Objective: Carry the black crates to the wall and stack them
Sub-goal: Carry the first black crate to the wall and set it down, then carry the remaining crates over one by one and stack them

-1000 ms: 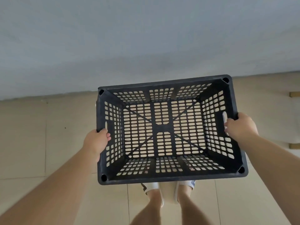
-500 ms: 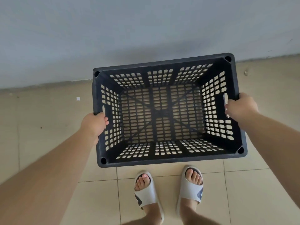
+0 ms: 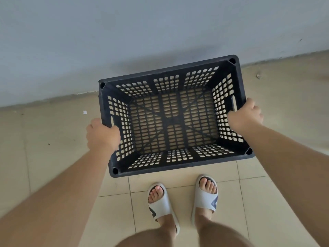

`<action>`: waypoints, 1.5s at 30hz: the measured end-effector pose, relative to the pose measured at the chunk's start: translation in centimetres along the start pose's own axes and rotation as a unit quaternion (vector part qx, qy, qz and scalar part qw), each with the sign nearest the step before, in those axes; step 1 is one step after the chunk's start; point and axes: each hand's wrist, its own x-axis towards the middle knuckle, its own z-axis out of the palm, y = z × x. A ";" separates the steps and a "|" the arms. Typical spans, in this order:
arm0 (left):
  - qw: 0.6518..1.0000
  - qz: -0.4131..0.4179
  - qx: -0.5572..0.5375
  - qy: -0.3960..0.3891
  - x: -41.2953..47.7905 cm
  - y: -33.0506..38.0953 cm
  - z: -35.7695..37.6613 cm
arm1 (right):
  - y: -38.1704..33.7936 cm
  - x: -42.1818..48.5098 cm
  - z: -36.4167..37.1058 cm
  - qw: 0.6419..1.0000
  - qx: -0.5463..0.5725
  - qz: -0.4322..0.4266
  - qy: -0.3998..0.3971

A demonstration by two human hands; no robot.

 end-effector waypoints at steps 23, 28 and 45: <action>0.849 0.457 0.213 -0.158 -37.4 13.7 -25.5 | 3.7 -37.6 -25.0 0.995 0.087 -0.030 -0.038; 0.786 0.541 0.258 -0.152 -43.4 13.0 -29.8 | 6.6 -45.8 -27.9 0.993 0.112 -0.016 0.017; 0.545 0.729 0.369 -0.187 -78.0 2.4 -28.1 | 38.2 -70.3 -29.9 0.934 0.240 0.220 0.145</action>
